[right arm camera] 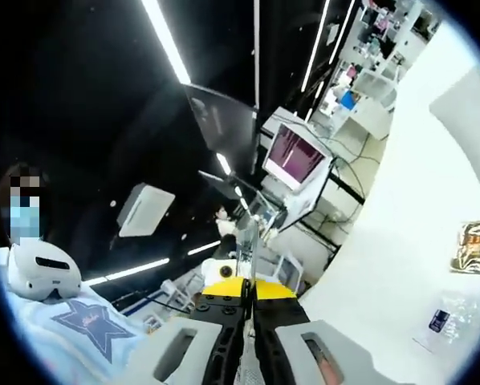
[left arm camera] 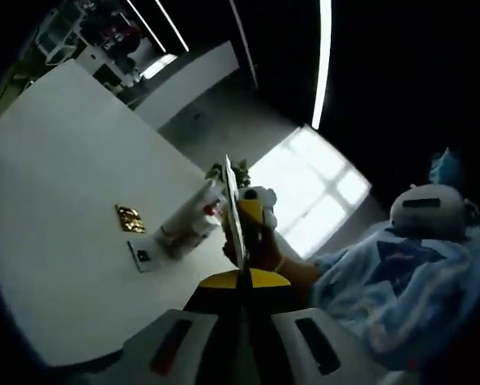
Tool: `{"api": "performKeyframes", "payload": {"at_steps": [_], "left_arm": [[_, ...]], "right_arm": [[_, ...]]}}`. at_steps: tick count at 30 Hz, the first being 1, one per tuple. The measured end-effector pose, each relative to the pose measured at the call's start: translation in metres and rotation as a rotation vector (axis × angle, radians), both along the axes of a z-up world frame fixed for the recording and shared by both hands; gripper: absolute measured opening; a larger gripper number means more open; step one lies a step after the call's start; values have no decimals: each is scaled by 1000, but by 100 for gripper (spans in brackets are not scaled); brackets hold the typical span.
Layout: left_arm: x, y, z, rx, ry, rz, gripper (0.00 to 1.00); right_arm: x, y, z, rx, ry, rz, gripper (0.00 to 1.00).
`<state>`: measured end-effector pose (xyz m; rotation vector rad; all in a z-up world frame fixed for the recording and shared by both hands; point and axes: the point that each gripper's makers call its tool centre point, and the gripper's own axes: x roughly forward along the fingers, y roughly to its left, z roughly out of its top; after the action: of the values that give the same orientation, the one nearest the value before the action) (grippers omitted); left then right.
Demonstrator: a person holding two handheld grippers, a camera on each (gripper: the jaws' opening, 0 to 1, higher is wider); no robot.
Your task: Arrange the skincare products in the storage area until every visible bottle or jar stands upright without overlapping.
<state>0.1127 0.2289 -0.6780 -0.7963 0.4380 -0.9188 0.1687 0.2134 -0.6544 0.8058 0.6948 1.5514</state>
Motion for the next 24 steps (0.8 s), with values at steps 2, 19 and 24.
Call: {"api": "performKeyframes", "payload": {"at_steps": [2, 19, 24], "left_arm": [[0, 0, -2, 4, 9, -3, 0], [-5, -4, -6, 6, 40, -46, 0], [-7, -1, -9, 13, 43, -32, 0]], "right_arm": [[-1, 0, -1, -4, 4, 7, 0], [11, -3, -1, -3, -2, -70, 0], [9, -4, 3, 27, 47, -53, 0]]}}
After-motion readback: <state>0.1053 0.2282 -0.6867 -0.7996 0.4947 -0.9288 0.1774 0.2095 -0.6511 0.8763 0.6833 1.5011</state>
